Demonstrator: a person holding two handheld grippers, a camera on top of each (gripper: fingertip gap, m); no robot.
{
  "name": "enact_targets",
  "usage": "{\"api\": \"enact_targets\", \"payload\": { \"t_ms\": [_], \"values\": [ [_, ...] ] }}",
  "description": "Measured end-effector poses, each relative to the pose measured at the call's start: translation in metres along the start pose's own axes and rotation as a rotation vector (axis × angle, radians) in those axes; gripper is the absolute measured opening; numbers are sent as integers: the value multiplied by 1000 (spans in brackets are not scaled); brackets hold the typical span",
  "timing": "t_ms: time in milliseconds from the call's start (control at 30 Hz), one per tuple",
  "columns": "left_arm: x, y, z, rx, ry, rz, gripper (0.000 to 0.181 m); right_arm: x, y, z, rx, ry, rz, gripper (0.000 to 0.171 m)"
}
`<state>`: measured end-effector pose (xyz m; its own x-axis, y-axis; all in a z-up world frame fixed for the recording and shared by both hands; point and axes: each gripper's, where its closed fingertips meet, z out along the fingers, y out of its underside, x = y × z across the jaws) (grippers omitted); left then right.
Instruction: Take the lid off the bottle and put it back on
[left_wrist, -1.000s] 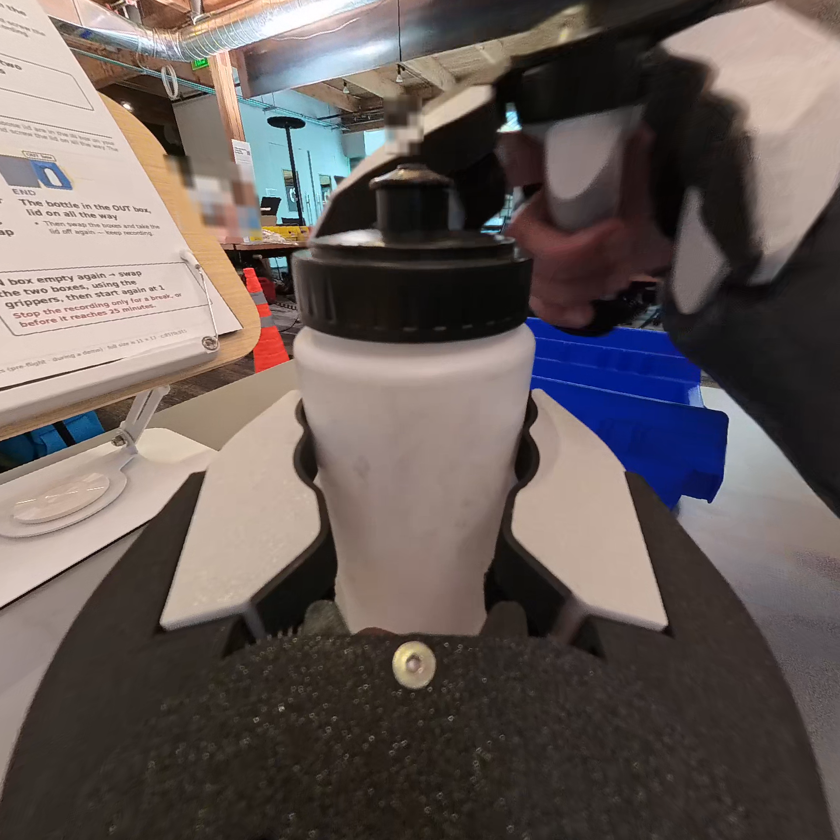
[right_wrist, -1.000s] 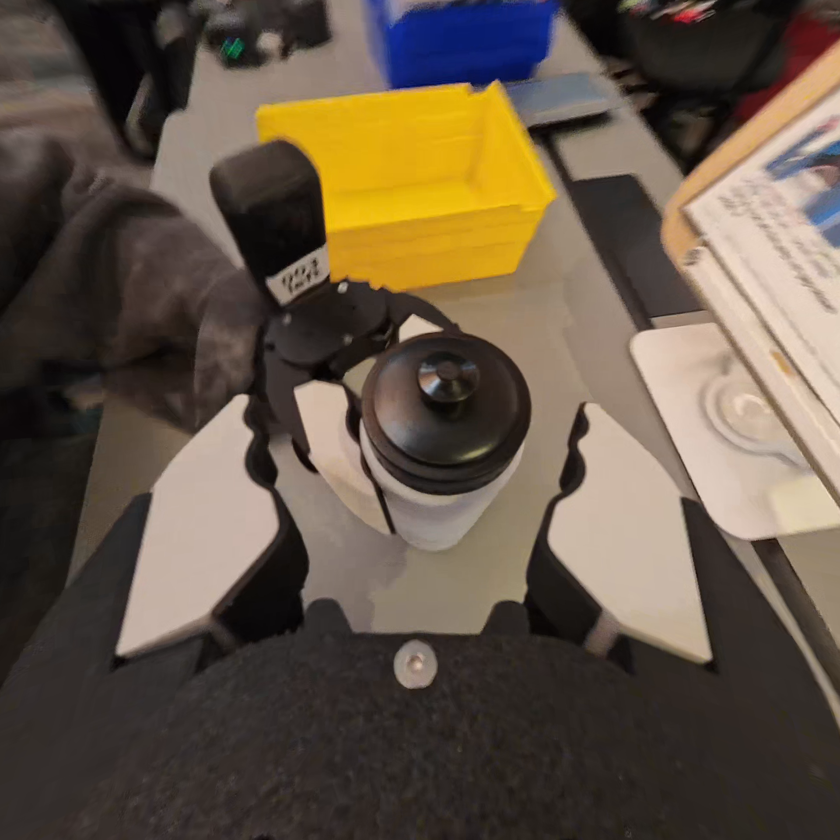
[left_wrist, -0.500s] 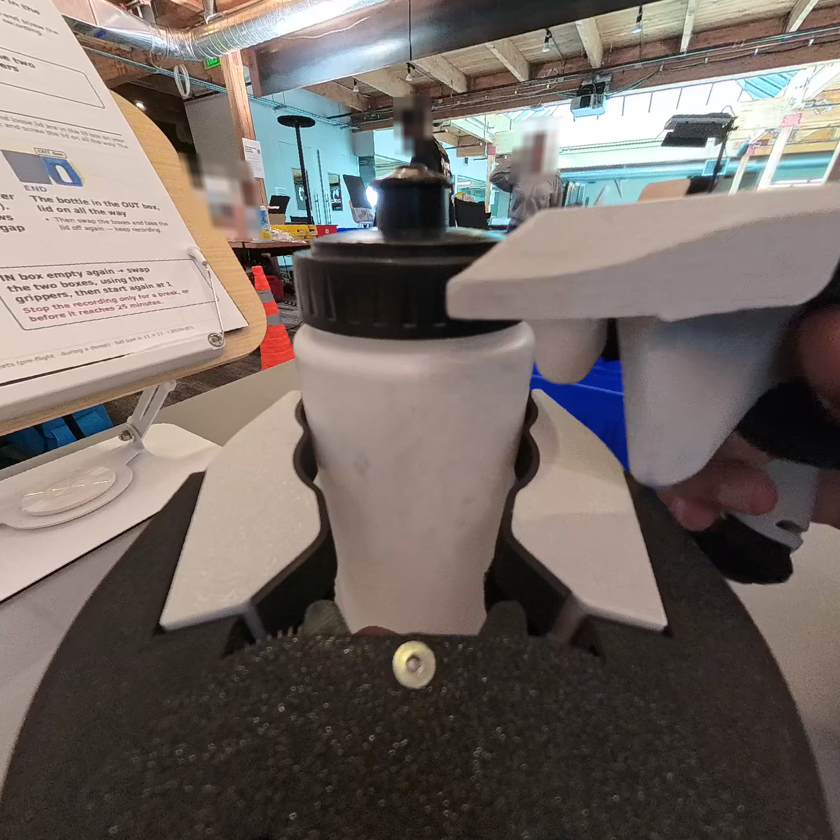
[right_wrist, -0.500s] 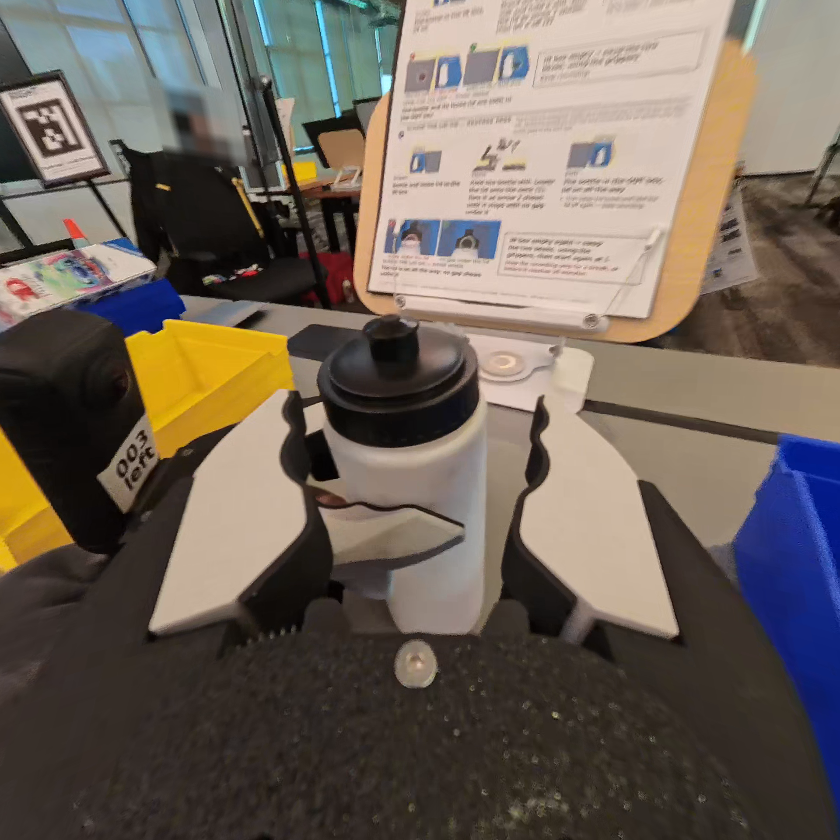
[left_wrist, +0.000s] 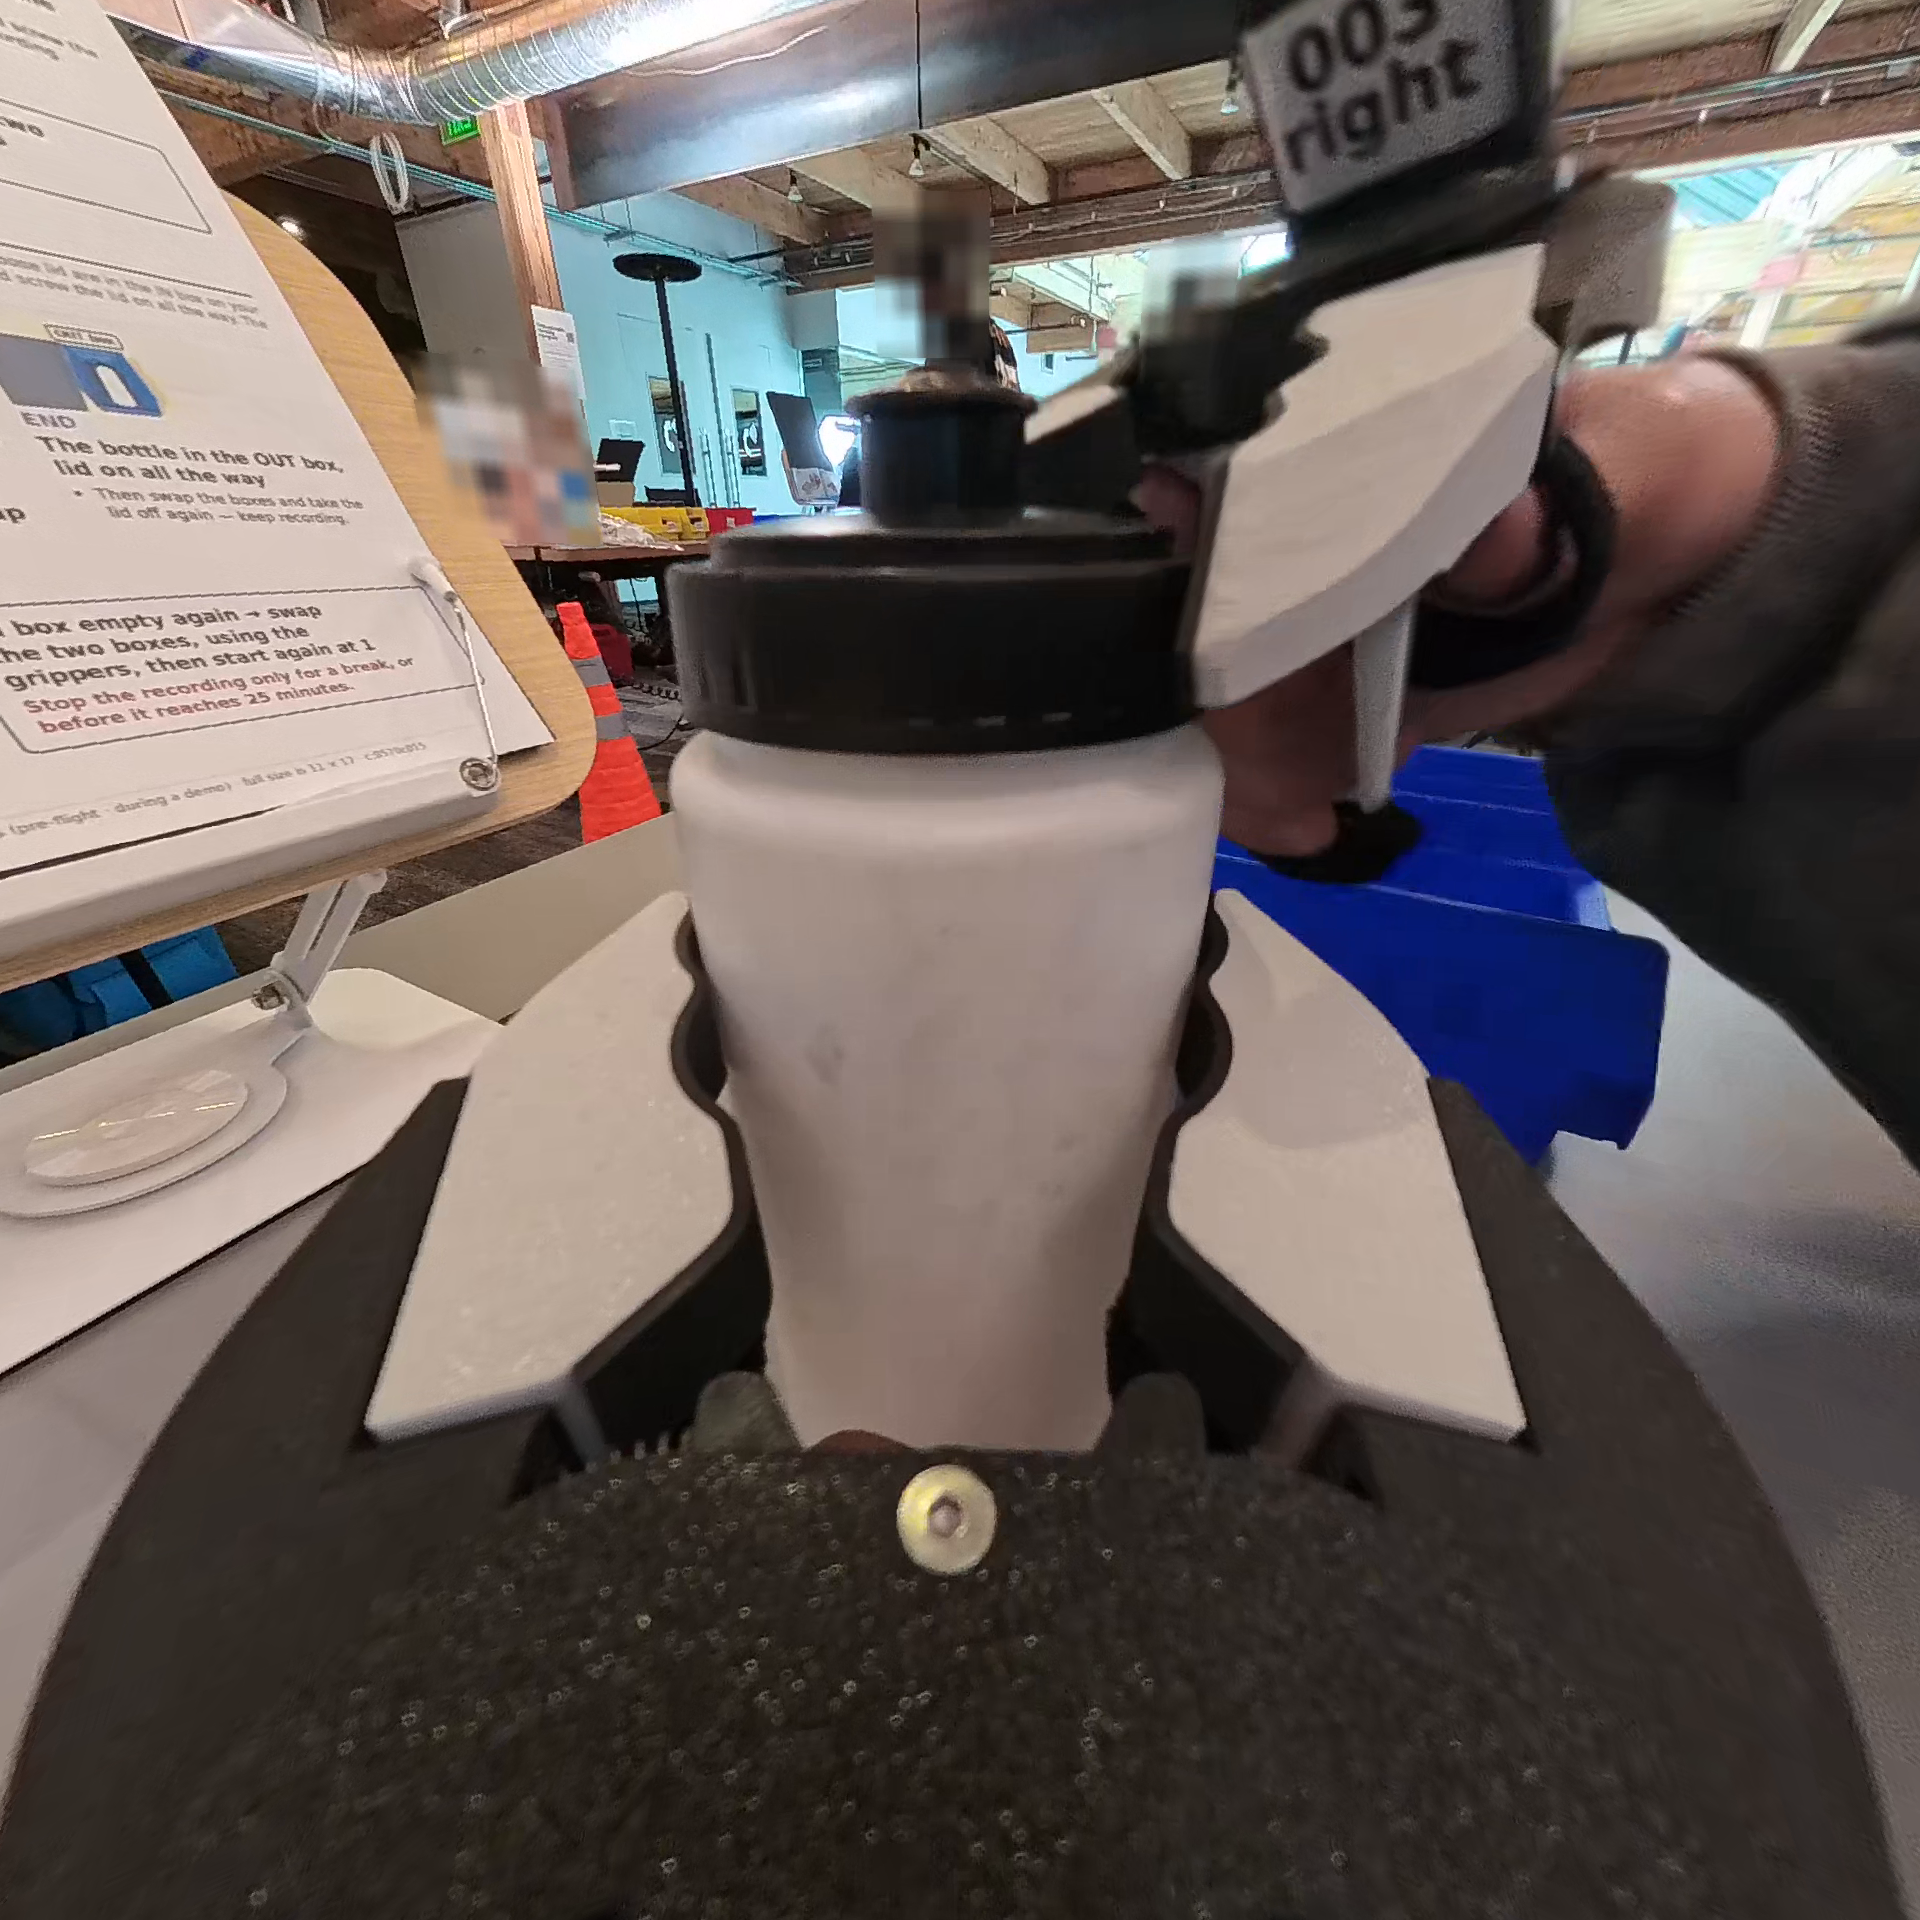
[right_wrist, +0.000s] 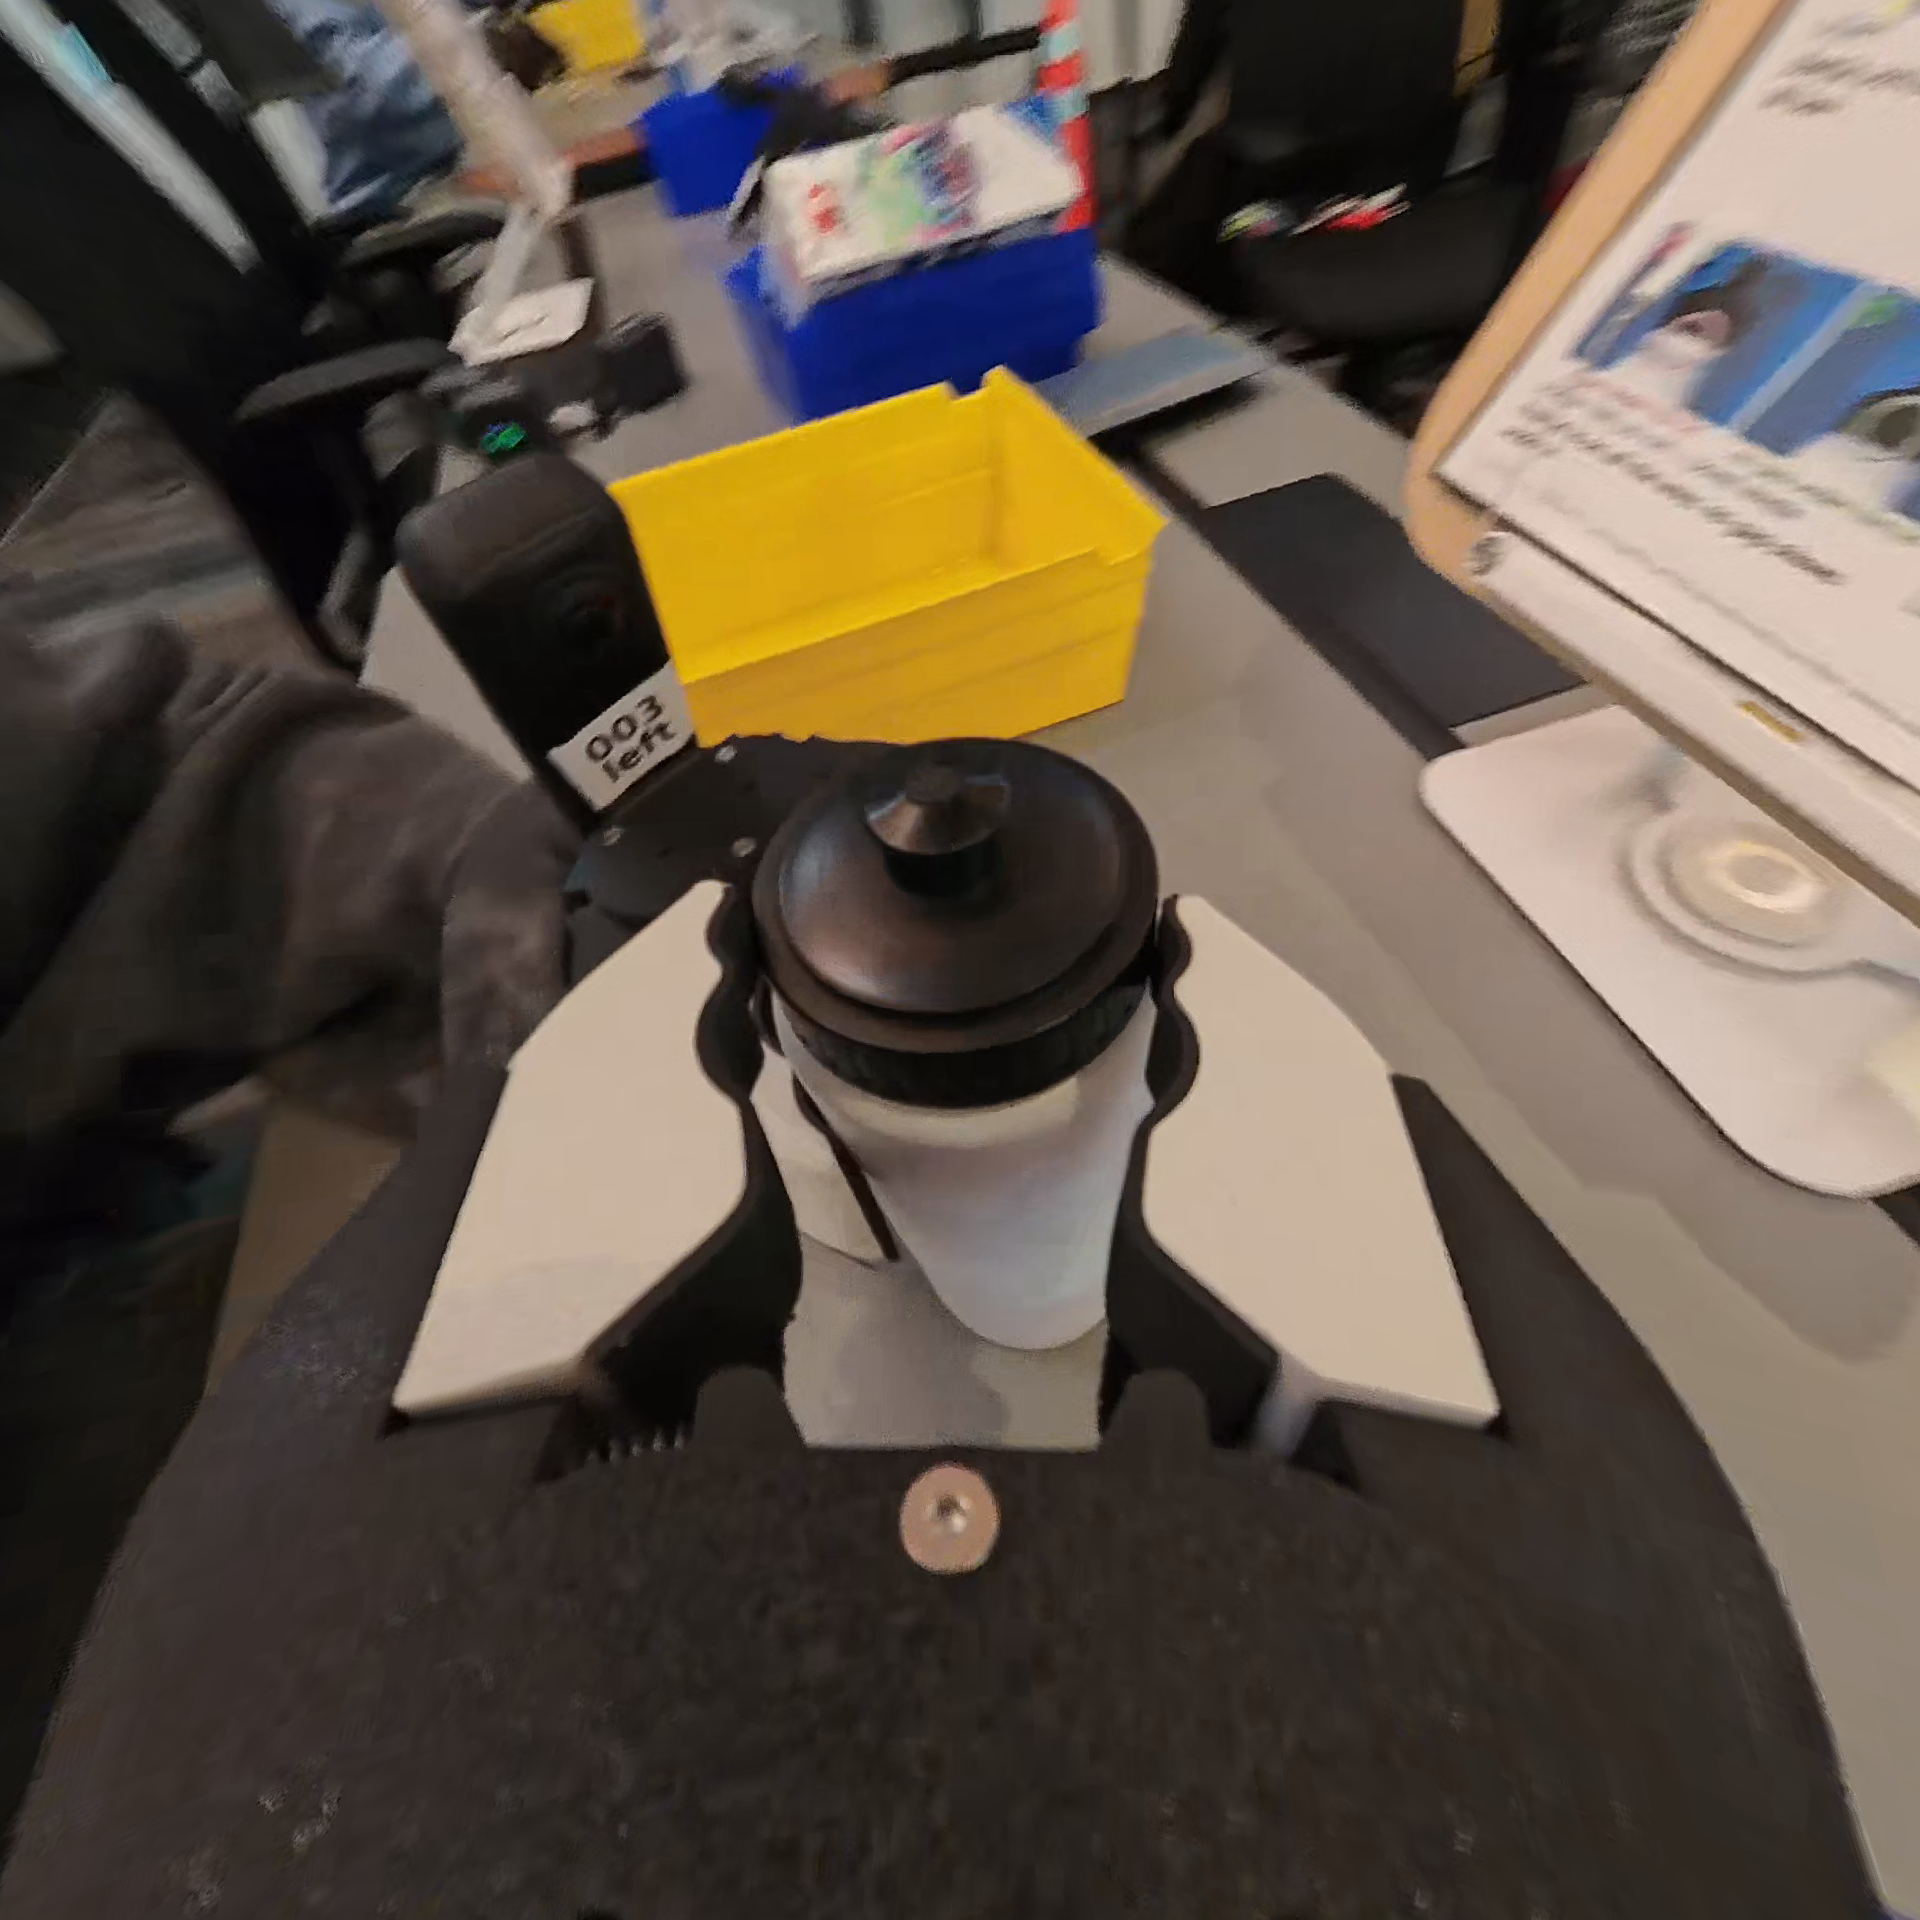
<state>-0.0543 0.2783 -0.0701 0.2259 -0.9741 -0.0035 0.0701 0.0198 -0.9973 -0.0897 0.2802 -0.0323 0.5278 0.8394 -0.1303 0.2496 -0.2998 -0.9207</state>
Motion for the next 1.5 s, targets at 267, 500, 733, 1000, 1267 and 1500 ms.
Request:
{"api": "enact_targets", "payload": {
  "t_ms": [267, 500, 733, 1000, 1267, 1500],
  "values": [
    [0, 0, -1, 3, 8, -1, 87, -6, 4, 2, -273, -342, -200, 75],
    [0, 1, -1, 1, 9, -3, 87, -12, -9, -8, -83, -77, -13, 92],
    [0, 1, -1, 1, 5, -7, 87, -10, 0, -45, 454, 577, 319, 75],
    [0, 1, -1, -3, 1, -8, 86, 6, 3, -14, 436, 733, 239, 87],
    [-3, 1, -1, -7, 1, -18, 87, 8, -4, 5, 158, 404, 113, 75],
    [0, 2, -1, -4, 4, -7, 86, 1, 6, -1, -134, -13, -134, 72]
  ]
}}
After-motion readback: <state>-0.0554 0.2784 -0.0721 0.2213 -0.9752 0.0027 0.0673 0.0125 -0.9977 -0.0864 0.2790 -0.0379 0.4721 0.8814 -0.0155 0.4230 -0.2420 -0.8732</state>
